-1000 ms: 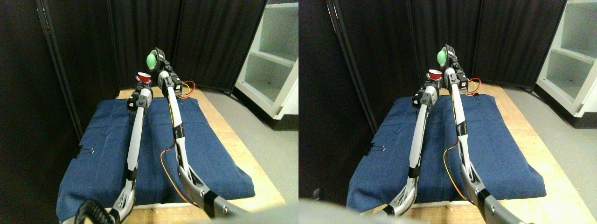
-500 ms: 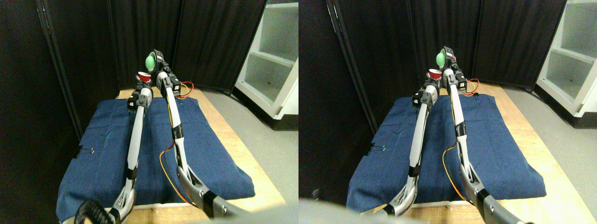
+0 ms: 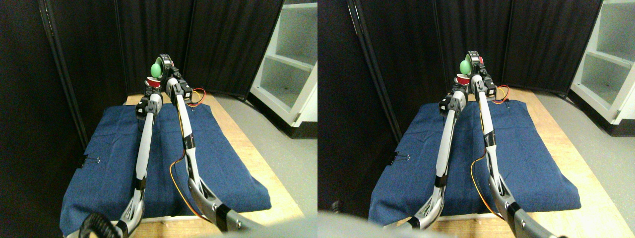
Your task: Pour (bimanual)
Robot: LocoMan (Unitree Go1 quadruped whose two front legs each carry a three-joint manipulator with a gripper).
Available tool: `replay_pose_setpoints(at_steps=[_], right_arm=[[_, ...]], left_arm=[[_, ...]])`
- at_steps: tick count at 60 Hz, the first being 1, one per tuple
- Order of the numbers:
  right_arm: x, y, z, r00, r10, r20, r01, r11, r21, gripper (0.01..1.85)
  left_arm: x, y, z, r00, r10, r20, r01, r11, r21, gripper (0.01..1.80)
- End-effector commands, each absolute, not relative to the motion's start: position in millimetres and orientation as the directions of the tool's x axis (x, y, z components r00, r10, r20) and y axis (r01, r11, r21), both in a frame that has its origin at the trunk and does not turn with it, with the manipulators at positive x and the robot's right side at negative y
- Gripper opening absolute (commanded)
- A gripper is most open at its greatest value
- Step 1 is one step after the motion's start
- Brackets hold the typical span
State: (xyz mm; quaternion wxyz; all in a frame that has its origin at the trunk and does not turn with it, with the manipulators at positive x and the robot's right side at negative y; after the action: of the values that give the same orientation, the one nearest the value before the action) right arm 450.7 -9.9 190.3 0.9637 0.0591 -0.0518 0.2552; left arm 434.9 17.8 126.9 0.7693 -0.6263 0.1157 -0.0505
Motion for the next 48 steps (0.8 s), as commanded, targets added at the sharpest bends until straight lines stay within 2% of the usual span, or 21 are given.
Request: replay_pose_setpoints(at_steps=[1, 8, 11, 19, 24, 28, 30, 33, 35, 41, 48], right_arm=[[450, -9, 197, 0.848, 0.500, 0.172, -0.514, 0.856, 0.046, 0.33], [449, -10, 199, 0.847, 0.503, 0.174, -0.511, 0.860, 0.004, 0.33], [450, -11, 199, 0.837, 0.517, 0.181, -0.527, 0.850, 0.008, 0.33], [449, -12, 199, 0.843, 0.506, 0.181, -0.519, 0.854, 0.030, 0.33], [452, -15, 198, 0.873, 0.441, 0.207, -0.480, 0.853, 0.206, 0.33], [457, -21, 198, 0.878, 0.423, 0.226, -0.472, 0.843, 0.257, 0.33], [461, -25, 198, 0.871, 0.433, 0.232, -0.485, 0.835, 0.261, 0.33], [462, -28, 198, 0.880, 0.411, 0.236, -0.465, 0.845, 0.264, 0.33], [460, -29, 199, 0.896, 0.376, 0.237, -0.432, 0.861, 0.270, 0.33], [460, -32, 200, 0.888, 0.384, 0.253, -0.448, 0.847, 0.286, 0.33], [459, -33, 201, 0.918, 0.318, 0.235, -0.390, 0.826, 0.406, 0.33]], left_arm=[[437, 15, 133.9, 0.972, -0.224, -0.073, -0.029, 0.192, -0.981, 0.33], [436, 14, 133.8, 0.971, -0.227, -0.077, -0.034, 0.187, -0.982, 0.33], [435, 14, 133.8, 0.971, -0.226, -0.078, -0.036, 0.184, -0.982, 0.33], [435, 13, 133.6, 0.971, -0.227, -0.077, -0.035, 0.186, -0.982, 0.33], [434, 12, 133.8, 0.970, -0.230, -0.075, -0.032, 0.185, -0.982, 0.33], [434, 12, 133.9, 0.970, -0.233, -0.072, -0.027, 0.190, -0.981, 0.33], [433, 12, 133.9, 0.969, -0.238, -0.070, -0.023, 0.193, -0.981, 0.33], [433, 13, 133.9, 0.969, -0.238, -0.069, -0.022, 0.197, -0.980, 0.33], [433, 14, 134.1, 0.970, -0.234, -0.068, -0.020, 0.203, -0.979, 0.33], [432, 14, 134.6, 0.970, -0.233, -0.069, -0.022, 0.198, -0.980, 0.33], [431, 14, 134.7, 0.968, -0.243, -0.065, -0.015, 0.204, -0.979, 0.33]])
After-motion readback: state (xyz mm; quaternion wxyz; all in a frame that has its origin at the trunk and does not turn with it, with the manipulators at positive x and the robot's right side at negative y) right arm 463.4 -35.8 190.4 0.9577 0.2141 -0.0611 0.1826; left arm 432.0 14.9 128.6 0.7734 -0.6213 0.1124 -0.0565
